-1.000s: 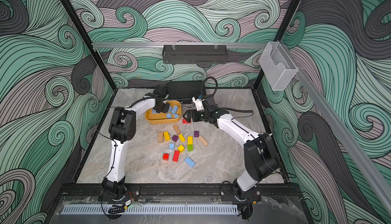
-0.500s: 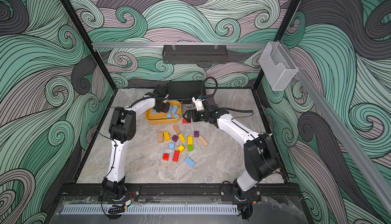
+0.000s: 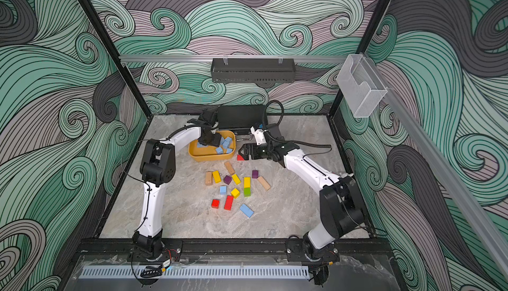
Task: Pick out the blue building blocks
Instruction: Place the building block in the storage box.
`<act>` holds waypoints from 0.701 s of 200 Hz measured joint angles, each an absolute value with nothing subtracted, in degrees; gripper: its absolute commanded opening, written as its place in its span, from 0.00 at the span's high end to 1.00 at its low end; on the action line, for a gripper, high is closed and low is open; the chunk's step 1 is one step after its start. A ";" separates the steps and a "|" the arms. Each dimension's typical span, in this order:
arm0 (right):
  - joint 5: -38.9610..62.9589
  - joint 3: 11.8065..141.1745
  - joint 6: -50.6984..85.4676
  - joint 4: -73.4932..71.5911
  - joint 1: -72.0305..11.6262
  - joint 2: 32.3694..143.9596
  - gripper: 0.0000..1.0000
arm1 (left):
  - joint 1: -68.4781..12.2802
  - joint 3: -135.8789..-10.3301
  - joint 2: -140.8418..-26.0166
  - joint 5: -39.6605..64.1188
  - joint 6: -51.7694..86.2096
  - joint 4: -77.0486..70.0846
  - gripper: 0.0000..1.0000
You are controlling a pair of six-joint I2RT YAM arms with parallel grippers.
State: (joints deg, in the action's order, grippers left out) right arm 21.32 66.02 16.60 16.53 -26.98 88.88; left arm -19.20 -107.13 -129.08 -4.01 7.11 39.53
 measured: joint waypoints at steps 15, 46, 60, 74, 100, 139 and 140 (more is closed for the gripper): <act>20.84 66.02 16.49 17.74 -26.98 87.74 0.01 | -19.20 -107.11 -127.15 -3.57 7.20 40.01 0.26; 20.36 65.84 16.27 20.16 -26.98 85.30 0.01 | -19.20 -106.56 -121.75 -2.74 7.46 40.18 0.21; 20.12 65.52 16.19 21.32 -26.98 83.94 0.01 | -19.31 -105.69 -118.91 -2.48 7.53 40.32 0.20; 19.88 65.25 15.88 22.72 -26.98 82.24 0.01 | -19.35 -104.53 -116.22 -2.33 7.57 40.34 0.17; 19.55 64.93 15.16 25.63 -26.98 78.48 0.01 | -19.66 -101.32 -111.09 -2.04 7.53 40.62 0.13; 19.46 62.83 14.79 29.95 -26.98 72.01 0.01 | -20.86 -94.41 -102.72 -0.93 7.51 40.56 0.08; 19.46 62.78 14.81 30.04 -26.98 71.88 0.01 | -20.95 -94.13 -102.37 -0.86 7.51 40.53 0.08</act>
